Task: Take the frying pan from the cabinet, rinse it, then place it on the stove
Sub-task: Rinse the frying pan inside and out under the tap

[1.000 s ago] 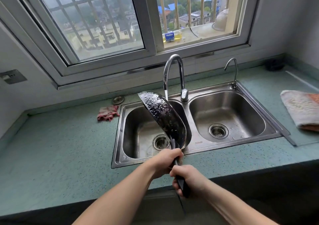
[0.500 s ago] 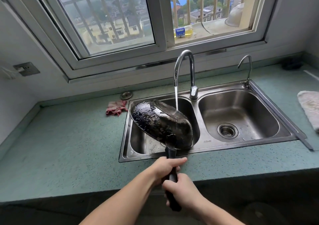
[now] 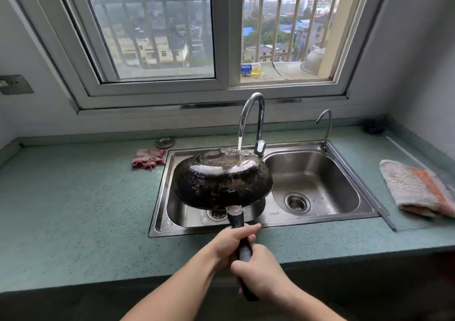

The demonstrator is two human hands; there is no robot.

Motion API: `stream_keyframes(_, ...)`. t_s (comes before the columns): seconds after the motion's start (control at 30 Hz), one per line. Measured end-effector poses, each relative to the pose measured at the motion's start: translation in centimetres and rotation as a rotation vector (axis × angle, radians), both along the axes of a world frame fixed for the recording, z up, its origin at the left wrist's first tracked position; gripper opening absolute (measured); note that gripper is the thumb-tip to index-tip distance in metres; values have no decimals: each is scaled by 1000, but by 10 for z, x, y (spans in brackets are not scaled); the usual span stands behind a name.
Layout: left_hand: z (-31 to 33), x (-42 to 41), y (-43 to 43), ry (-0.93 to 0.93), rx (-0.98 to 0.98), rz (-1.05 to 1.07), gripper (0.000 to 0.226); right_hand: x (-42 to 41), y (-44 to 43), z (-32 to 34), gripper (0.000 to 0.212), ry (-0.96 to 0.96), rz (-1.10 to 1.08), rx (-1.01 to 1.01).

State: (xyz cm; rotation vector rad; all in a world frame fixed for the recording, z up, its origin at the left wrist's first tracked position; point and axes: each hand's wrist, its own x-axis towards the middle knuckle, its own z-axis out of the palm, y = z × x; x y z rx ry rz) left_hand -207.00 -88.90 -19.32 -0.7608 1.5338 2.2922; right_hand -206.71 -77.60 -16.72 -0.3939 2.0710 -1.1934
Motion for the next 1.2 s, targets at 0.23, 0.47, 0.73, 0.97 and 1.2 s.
stream_keyframes(0.23, 4, -16, 17, 39, 170, 35, 31, -20, 16, -1, 7, 161, -7, 104)
stream_keyframes(0.47, 2, -37, 28, -7, 207, 161, 39, -41, 24, -3, 7, 142, 1, 123)
stream_keyframes(0.73, 1, -45, 28, -101, 253, 286, 49, -51, 16, -9, 27, 283, 116, 196)
stream_keyframes(0.97, 3, -49, 23, -67, 236, 295, 51, -55, 12, -5, 43, 298, 105, 152)
stream_keyframes(1.2, -6, -55, 31, -71, 255, 236, 51, -59, 21, -8, 47, 338, 82, 183)
